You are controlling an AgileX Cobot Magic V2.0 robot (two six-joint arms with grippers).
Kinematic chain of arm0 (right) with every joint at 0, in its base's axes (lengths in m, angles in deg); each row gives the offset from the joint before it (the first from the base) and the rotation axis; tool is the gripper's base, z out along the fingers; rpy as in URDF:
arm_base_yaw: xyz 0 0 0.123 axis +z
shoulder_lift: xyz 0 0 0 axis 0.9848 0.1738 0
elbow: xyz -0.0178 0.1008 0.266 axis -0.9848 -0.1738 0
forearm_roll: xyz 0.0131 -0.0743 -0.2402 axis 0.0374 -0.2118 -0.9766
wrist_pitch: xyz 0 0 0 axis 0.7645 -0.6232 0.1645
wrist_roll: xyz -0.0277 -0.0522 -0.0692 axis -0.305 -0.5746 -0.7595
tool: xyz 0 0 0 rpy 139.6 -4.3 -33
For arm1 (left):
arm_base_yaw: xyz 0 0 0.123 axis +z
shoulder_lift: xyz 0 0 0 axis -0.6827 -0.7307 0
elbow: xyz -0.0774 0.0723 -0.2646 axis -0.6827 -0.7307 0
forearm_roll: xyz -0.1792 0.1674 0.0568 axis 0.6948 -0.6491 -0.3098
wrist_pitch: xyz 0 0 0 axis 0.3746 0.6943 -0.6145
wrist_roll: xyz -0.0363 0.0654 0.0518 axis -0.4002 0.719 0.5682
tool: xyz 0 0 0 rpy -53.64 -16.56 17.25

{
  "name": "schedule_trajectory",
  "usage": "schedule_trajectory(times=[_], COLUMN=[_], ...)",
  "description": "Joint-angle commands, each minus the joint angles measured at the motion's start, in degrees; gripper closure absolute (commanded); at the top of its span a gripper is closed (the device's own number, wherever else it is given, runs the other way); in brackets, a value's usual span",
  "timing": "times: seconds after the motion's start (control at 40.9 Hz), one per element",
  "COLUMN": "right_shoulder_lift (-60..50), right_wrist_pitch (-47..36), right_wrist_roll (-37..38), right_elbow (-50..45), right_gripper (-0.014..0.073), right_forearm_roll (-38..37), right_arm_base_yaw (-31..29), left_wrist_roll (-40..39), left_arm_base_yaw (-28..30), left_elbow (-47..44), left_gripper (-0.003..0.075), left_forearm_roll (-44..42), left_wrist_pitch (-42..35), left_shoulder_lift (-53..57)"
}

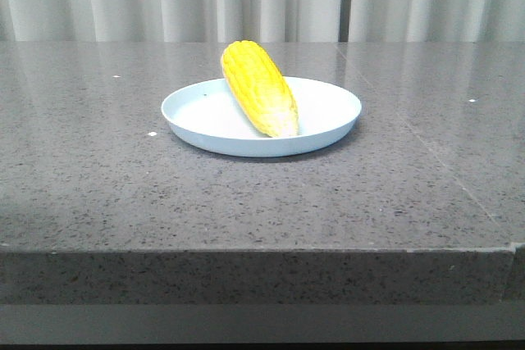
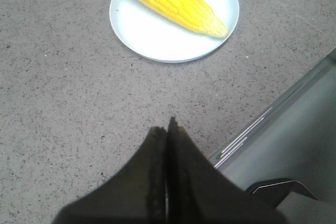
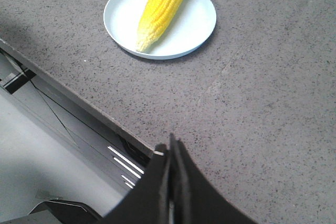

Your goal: Place corn on plate with both arms

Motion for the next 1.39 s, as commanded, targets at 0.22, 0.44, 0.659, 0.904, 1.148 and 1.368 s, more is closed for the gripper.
schedule_trajectory(times=[0.22,0.44,0.659,0.904,1.148,1.368], right_shoulder_lift=[0.32,0.32,0.32,0.32,0.32,0.32], right_wrist_pitch=[-3.53,-3.46,-3.46,-3.46,-3.46,-3.46], right_wrist_roll=[-0.3,-0.3,-0.3,-0.3,-0.3,-0.3], right_elbow=[1.35,1.35,1.35,1.35,1.35,1.35], right_gripper=[0.0661,0.0661,0.0661,0.0661,0.0661,0.0661], right_forearm_roll=[-0.11,-0.13,-0.13,-0.13,-0.13,-0.13], right_arm_base_yaw=[-0.07,-0.07,-0.07,-0.07,-0.07,-0.07], left_wrist_roll=[-0.41,-0.41,-0.41,4.56,4.56,4.56], left_arm_base_yaw=[-0.5,0.47,11.56,23.58,33.23,38.17], left_elbow=[1.64,0.95,-1.06,-13.57,-30.09,-43.95], left_gripper=[0.0741,0.0741,0.0741,0.074,0.0741,0.0741], left_forearm_roll=[-0.25,0.18,4.62,7.48,7.38,7.27], left_wrist_pitch=[-3.65,-4.0,-5.58,-17.29,-28.92,-41.72], left_shoulder_lift=[-0.05,1.84,8.17,21.46,35.75,44.36])
